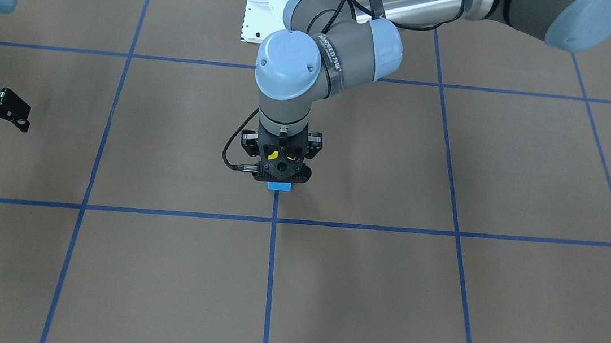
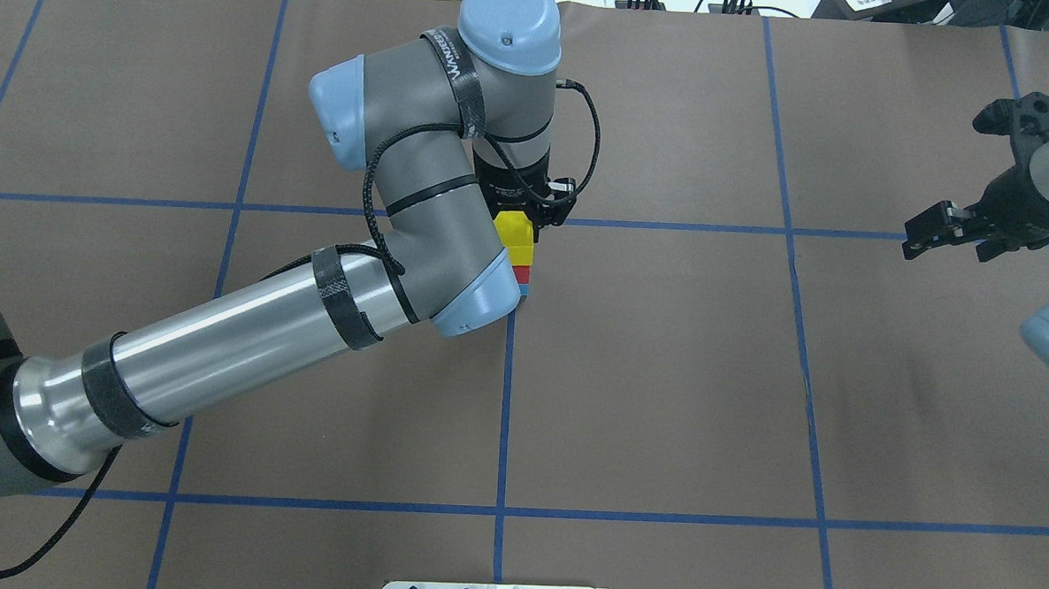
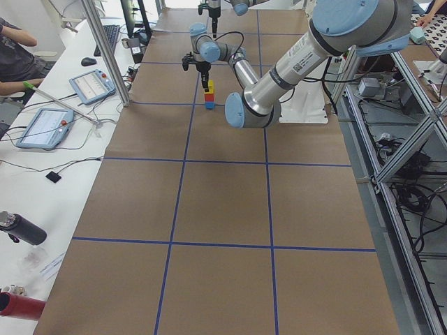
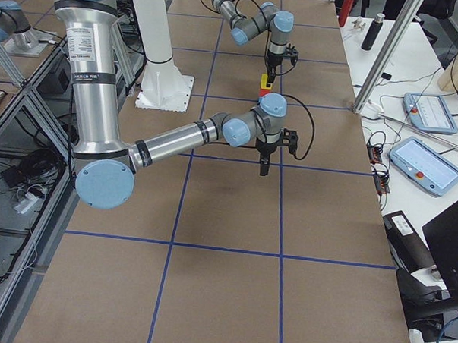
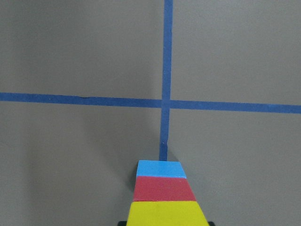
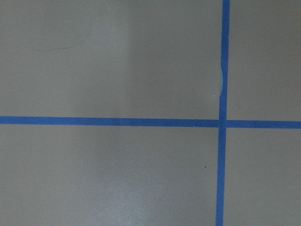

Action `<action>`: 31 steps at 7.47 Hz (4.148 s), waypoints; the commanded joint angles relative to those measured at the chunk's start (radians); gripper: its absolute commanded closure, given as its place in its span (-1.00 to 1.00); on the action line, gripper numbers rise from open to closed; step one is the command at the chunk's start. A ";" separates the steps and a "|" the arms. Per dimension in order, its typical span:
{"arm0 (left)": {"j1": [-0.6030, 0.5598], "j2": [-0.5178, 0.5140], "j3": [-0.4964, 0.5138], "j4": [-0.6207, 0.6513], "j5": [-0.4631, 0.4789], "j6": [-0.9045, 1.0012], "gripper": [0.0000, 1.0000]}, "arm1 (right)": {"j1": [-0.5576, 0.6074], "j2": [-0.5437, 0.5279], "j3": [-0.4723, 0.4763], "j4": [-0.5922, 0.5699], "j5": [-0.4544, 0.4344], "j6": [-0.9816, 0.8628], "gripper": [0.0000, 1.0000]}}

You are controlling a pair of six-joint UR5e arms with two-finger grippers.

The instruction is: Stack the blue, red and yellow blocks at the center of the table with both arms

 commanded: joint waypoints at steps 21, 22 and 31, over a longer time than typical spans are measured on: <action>-0.763 1.048 -0.451 -0.184 -0.305 1.089 -0.98 | 0.319 -0.089 0.034 -0.081 0.132 -0.268 -1.00; -0.775 1.048 -0.448 -0.186 -0.320 1.092 -0.98 | 0.319 -0.095 0.035 -0.096 0.130 -0.287 -1.00; -0.785 1.049 -0.454 -0.172 -0.333 1.083 -0.98 | 0.316 -0.103 0.026 -0.094 0.114 -0.291 -1.00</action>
